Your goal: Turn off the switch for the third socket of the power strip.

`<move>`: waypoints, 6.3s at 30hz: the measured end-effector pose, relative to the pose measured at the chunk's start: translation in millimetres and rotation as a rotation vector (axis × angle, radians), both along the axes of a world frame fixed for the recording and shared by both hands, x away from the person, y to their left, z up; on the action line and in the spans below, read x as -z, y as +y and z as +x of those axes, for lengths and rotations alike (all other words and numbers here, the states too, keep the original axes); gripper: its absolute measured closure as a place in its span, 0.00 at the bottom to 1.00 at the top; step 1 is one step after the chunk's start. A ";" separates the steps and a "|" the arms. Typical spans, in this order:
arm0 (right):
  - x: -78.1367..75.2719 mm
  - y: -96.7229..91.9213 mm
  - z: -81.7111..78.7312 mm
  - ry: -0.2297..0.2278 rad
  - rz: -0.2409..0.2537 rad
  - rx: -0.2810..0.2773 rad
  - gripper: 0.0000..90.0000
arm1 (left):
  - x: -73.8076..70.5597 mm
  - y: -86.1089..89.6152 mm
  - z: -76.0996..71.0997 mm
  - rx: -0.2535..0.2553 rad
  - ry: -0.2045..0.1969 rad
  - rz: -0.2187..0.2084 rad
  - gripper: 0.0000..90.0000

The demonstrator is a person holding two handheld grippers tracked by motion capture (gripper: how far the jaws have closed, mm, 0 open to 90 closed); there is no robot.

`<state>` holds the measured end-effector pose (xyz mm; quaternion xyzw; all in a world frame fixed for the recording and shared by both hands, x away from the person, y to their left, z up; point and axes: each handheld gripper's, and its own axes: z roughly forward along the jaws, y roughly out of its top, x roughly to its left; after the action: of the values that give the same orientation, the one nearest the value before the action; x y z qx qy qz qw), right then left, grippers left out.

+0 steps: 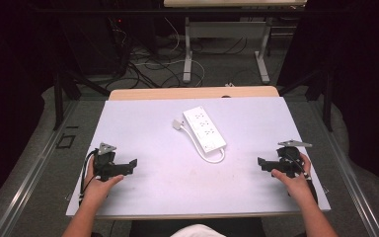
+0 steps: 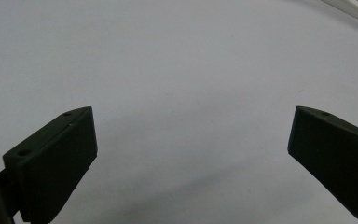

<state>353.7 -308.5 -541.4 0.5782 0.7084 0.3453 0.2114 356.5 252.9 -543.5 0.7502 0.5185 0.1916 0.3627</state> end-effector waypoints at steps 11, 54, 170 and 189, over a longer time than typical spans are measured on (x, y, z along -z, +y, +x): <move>1.3 13.2 -1.7 -0.014 -0.066 -0.071 0.00 | 0.1 -0.5 0.0 0.002 0.002 0.009 0.01; -8.1 41.2 5.9 -0.007 -0.104 -0.183 0.23 | 1.1 -2.4 0.1 0.011 0.000 0.023 0.01; -64.4 178.7 120.4 0.161 -0.232 -0.420 0.42 | 2.4 -2.6 0.0 0.014 0.001 0.029 0.01; -64.7 192.3 140.6 0.149 -0.196 -0.397 0.54 | 2.4 -2.3 0.3 0.020 0.008 0.030 0.01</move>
<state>494.3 -116.2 -476.7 0.4281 0.8520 0.2661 0.1414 356.8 250.6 -545.8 0.7616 0.5095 0.1925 0.3511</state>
